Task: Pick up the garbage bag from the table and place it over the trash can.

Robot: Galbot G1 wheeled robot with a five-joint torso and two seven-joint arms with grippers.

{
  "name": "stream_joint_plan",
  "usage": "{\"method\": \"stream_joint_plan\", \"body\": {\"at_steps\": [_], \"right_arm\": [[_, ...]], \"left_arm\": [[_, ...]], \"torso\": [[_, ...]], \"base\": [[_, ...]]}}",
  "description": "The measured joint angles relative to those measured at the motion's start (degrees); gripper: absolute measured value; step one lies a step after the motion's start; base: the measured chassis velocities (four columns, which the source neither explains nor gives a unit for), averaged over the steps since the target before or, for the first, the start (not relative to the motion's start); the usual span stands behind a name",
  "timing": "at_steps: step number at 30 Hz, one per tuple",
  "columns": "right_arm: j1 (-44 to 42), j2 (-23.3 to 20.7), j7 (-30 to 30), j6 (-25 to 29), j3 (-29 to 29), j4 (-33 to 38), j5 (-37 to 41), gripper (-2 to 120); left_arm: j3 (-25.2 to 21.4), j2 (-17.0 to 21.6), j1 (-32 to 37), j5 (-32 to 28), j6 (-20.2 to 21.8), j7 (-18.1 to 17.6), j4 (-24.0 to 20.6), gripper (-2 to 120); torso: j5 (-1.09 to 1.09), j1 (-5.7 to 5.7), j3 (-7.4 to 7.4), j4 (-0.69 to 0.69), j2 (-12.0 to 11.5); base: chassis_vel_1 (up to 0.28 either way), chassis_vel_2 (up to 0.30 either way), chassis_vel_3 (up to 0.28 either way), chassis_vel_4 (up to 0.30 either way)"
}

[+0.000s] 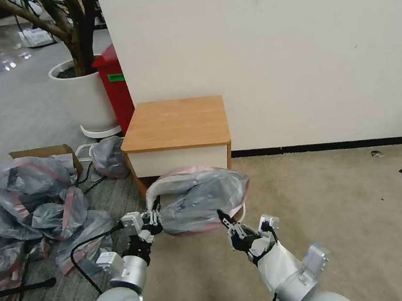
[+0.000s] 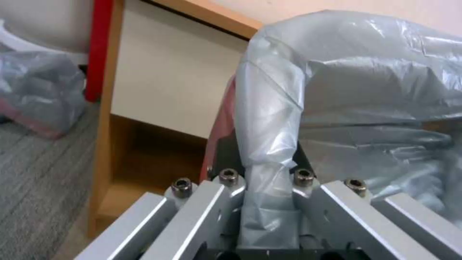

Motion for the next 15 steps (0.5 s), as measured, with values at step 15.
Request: {"method": "stream_joint_plan", "body": {"at_steps": [15], "right_arm": [[-1.9,-0.2,-3.4,3.4,2.9,-3.1,-4.1,0]], "left_arm": [[-2.7,-0.2,0.0,-13.6,6.2,-3.6,-3.2,5]], "torso": [[0.0,0.0,0.0,0.0,0.0]], "base": [[0.0,0.0,0.0,0.0]]}}
